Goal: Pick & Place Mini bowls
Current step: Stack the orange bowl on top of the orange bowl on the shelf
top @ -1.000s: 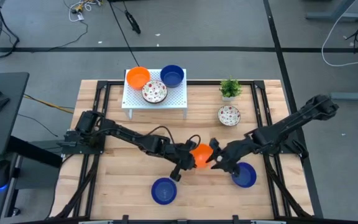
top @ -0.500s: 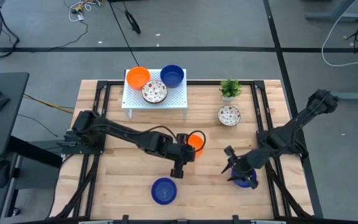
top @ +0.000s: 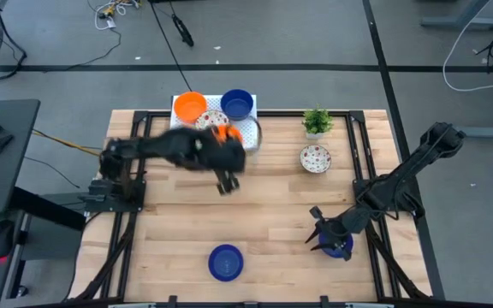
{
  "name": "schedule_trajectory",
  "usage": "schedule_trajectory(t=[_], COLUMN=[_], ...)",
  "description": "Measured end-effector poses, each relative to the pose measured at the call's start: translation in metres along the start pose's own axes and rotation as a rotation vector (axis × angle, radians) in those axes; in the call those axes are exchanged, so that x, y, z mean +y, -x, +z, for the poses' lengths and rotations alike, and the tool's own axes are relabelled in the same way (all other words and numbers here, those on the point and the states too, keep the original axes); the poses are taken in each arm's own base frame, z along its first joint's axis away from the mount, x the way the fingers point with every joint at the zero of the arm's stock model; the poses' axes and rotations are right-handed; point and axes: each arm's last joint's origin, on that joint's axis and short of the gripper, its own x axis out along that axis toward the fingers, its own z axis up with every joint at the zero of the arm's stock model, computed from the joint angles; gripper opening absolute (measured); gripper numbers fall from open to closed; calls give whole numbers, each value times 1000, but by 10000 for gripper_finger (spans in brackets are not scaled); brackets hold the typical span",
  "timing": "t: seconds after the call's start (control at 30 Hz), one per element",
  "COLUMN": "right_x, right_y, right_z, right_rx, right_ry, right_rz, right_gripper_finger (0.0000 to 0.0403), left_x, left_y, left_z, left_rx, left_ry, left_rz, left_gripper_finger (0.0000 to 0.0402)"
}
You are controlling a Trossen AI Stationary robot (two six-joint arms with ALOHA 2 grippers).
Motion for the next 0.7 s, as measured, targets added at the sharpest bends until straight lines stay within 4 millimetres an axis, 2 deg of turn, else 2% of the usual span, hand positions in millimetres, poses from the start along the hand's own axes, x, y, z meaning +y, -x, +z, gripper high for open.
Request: schedule_trajectory(t=[0.07,0.13,0.23,0.37,0.5,0.7], right_x=[0,0,0,0,0,0], right_y=[0,0,0,0,0,0], right_z=[0,1,1,1,1,1], right_rx=[-1,-17,-17,-16,-11,-10], right_ry=[-1,-3,-1,1,6,6], right_rz=[-2,-2,-2,-2,-2,-2], right_gripper_finger=[117,113,108,103,100,100], left_x=[27,53,91,144,176,201], left_y=[3,-3,-12,-24,-51,-90], left_z=[1,2,0,-12,-22,-30], left_rx=[-11,-3,25,119,185,168], left_ry=[35,85,139,280,363,425], left_rz=[84,199,273,344,350,245], left_gripper_finger=[4,4,4,4,4,5])
